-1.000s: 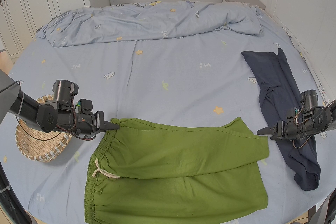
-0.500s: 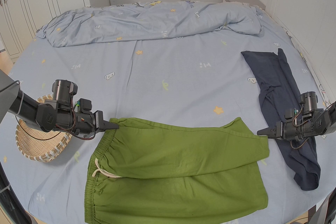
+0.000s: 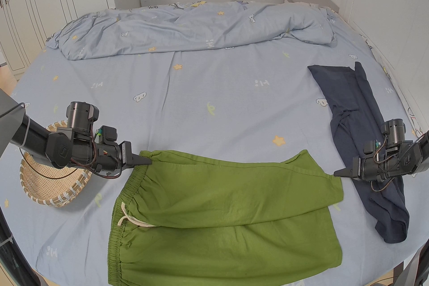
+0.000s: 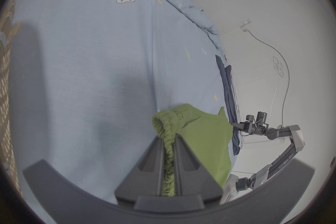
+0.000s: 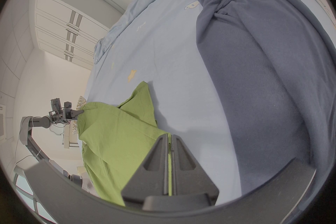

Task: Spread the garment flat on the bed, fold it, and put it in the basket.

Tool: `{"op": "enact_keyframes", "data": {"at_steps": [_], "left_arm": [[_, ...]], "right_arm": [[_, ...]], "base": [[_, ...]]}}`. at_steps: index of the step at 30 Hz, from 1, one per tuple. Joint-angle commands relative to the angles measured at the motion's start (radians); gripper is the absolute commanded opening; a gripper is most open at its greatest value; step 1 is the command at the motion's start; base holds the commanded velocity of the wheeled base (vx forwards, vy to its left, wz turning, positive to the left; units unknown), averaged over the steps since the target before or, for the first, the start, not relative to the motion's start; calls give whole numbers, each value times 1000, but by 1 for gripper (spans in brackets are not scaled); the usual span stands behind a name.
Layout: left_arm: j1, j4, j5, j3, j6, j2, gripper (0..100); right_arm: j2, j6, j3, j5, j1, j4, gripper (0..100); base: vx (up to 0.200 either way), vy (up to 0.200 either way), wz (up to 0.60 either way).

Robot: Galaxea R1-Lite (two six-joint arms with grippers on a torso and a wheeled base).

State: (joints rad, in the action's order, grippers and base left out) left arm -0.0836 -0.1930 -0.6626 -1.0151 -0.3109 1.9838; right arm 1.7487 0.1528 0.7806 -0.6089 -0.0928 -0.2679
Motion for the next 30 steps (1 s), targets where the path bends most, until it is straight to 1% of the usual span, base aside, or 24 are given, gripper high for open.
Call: {"op": "enact_keyframes", "data": {"at_steps": [1, 5, 8, 12, 25, 30], "left_arm": [[2, 0, 1, 1, 1, -5, 0], [2, -3, 8, 21, 12, -46, 0], [2, -5, 8, 47, 41, -83, 0], [2, -5, 8, 82, 58, -108, 0], [-10, -5, 12, 90, 65, -28, 0], [-16, -6, 37, 78, 58, -11, 0]], "right_arm": [[-9, -1, -3, 1, -1, -1, 0], [-92, 8, -11, 5, -4, 2, 0], [-156, 33, -17, 6, -2, 4, 0], [-204, 48, -24, 6, 2, 7, 0], [-206, 47, -37, 6, 8, 4, 0], [-204, 47, -37, 6, 8, 4, 0]], "base": [[0, 0, 0], [0, 0, 0], [0, 0, 0], [0, 0, 0], [0, 0, 0], [0, 0, 0]]}}
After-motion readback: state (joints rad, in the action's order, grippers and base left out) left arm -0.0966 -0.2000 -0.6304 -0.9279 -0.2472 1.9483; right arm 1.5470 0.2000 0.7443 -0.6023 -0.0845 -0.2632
